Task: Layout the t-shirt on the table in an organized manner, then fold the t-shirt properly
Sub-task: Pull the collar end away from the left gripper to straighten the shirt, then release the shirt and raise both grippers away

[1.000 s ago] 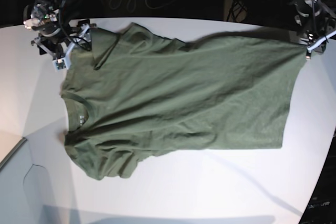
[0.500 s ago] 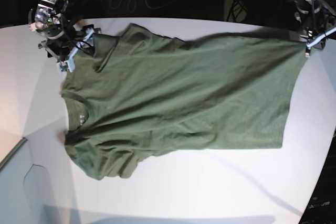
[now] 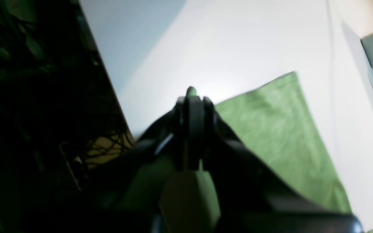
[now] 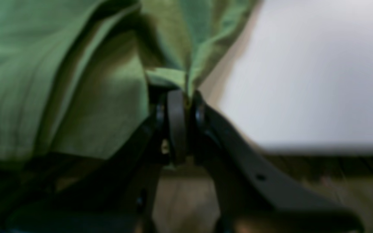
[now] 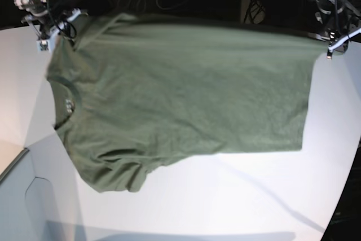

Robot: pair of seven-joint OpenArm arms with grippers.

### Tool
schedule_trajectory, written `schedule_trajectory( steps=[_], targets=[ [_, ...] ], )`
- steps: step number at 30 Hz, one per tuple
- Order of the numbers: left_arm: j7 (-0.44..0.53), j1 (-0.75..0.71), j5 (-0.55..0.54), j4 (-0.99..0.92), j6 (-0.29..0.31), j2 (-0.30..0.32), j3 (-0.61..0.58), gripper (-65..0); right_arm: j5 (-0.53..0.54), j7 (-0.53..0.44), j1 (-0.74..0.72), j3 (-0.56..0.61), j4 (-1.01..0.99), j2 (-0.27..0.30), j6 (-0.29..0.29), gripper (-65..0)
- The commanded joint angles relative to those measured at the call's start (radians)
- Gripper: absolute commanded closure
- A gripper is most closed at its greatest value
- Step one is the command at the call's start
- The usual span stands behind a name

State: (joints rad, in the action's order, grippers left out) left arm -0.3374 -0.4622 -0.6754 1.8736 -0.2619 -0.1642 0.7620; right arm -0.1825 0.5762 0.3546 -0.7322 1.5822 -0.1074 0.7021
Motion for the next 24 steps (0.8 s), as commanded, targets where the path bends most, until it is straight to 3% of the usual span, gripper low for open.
schedule_trajectory(
  steps=[1,5,24],
  targets=[
    [0.041,0.000,0.012,0.021,0.005,0.007,0.004,0.0,-0.028,0.026,0.017,-0.025,0.031,-0.013,-0.004,0.0],
    [0.041,0.003,0.012,0.027,0.005,0.007,0.004,0.0,-0.028,0.026,0.050,-0.062,0.102,-0.042,-0.004,0.0],
    [0.042,-0.007,0.007,0.122,0.006,0.008,0.011,0.0,0.011,0.026,-0.015,-0.066,0.106,-0.042,-0.004,0.0]
  ],
)
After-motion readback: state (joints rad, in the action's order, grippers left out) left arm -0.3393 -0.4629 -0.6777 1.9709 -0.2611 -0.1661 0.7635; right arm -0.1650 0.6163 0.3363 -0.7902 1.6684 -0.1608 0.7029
